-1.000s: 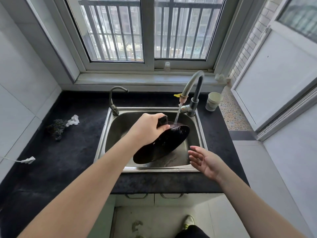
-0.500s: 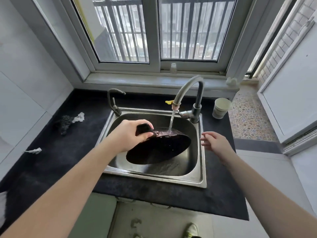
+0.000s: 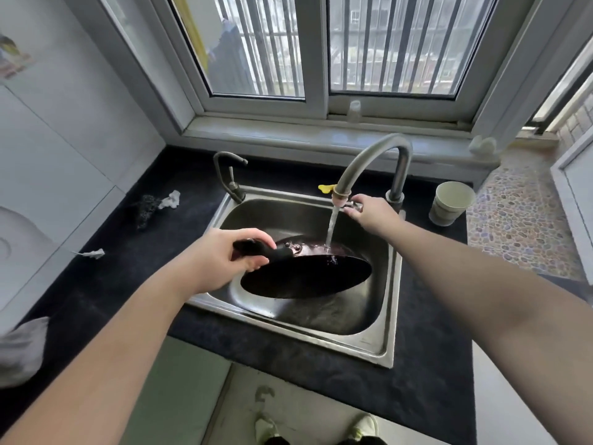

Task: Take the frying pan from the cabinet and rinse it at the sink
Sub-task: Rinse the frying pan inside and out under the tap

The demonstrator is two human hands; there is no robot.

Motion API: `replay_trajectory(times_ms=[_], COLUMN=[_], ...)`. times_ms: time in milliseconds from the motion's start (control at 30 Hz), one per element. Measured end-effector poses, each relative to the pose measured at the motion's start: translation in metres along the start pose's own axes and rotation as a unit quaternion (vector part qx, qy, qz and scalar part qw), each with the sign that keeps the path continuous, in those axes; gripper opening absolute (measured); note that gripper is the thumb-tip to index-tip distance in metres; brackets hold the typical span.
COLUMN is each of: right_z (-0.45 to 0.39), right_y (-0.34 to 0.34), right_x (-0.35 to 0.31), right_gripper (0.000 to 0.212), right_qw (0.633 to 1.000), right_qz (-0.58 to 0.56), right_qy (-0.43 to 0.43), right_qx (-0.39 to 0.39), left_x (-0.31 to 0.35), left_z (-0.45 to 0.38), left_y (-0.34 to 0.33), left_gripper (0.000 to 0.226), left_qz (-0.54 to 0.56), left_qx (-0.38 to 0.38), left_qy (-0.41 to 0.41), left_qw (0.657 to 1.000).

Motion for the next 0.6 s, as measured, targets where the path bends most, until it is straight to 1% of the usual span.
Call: replay_trajectory(times_ms=[233,333,467,600], right_z=[-0.014,-0.014,-0.014,-0.014], right_y=[-0.002,-0.003,-0.003,-0.005], right_x=[0.001,0.002,0.005,0.008], right_gripper=[0.038,0.037,0.040,0.039], right_qw=[0.999,0.999,0.998,0.998], right_qz=[0.030,0.029,0.036,0.010], right_qy=[0.015,0.020,0.038,0.045], right_qx=[0.001,0.007,0.021,0.030], left_x=[-0.004,-0.004,-0.005,-0.001], left_z=[0.004,0.002,-0.003,-0.010], left_y=[-0.001,-0.003,-0.013,-0.037], left_gripper=[0.025,0.025,0.019,0.012], left_qz=[0.046,0.076,0.160,0.263], left_qx=[-0.007,0.001,0.024,0.041], left_qy=[-0.004,-0.005,-0.021,-0.069], left_qw=[0.999,0.997,0.987,0.962])
Point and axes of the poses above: each hand's wrist, its own z-axis away from the middle knuckle, its own y-axis out of the back of the hand, x = y × z, the point moved 6 cm from there along -z, towards the middle knuckle, and after that the axes turned 8 degrees about -x, right-handed, at the moved point
